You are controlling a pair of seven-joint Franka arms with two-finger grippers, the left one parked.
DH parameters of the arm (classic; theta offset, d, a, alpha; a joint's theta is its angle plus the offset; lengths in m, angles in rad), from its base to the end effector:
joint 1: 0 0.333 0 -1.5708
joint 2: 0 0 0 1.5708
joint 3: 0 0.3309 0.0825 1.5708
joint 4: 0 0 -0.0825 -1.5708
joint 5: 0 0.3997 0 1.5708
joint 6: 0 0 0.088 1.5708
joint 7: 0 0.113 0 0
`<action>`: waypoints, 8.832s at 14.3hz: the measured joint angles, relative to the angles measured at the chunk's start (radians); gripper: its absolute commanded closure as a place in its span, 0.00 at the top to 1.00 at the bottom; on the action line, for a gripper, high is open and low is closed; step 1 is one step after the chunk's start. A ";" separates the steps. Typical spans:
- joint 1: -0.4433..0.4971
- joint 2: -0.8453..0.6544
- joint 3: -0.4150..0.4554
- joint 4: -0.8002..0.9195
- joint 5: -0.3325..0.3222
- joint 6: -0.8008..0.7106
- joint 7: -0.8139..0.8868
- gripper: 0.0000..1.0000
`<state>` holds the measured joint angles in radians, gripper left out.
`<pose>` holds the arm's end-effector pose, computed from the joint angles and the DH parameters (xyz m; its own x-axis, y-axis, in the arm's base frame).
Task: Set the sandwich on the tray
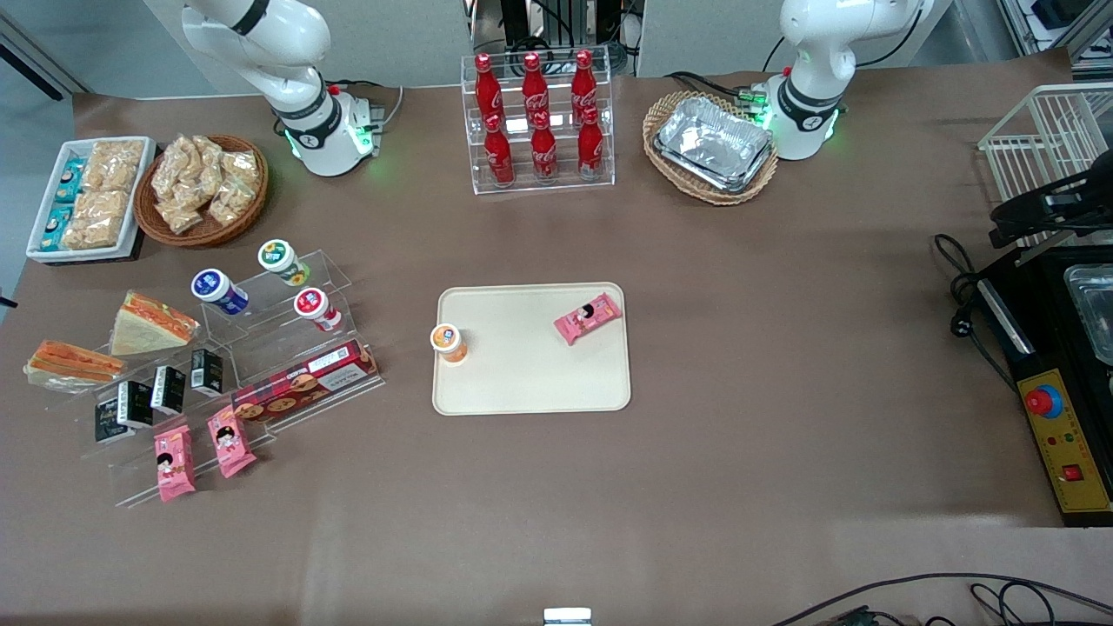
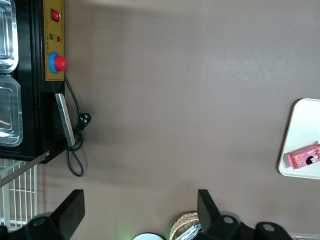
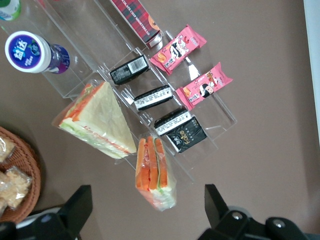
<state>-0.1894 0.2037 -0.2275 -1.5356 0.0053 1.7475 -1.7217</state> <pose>0.5936 -0.2485 0.5454 0.2590 0.9650 -0.0419 0.9659 -0.2589 0.0071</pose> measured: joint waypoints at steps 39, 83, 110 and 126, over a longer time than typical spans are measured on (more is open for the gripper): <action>-0.112 0.191 -0.008 -0.130 0.091 0.310 -0.279 0.00; 0.705 0.029 0.020 0.072 0.061 -0.235 1.902 0.00; 0.874 0.436 0.019 0.040 0.340 0.219 3.371 0.00; 0.949 0.520 0.020 0.040 0.352 0.268 3.459 1.00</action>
<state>0.7592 0.7238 -0.2078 -1.4956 0.3569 2.0155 1.7372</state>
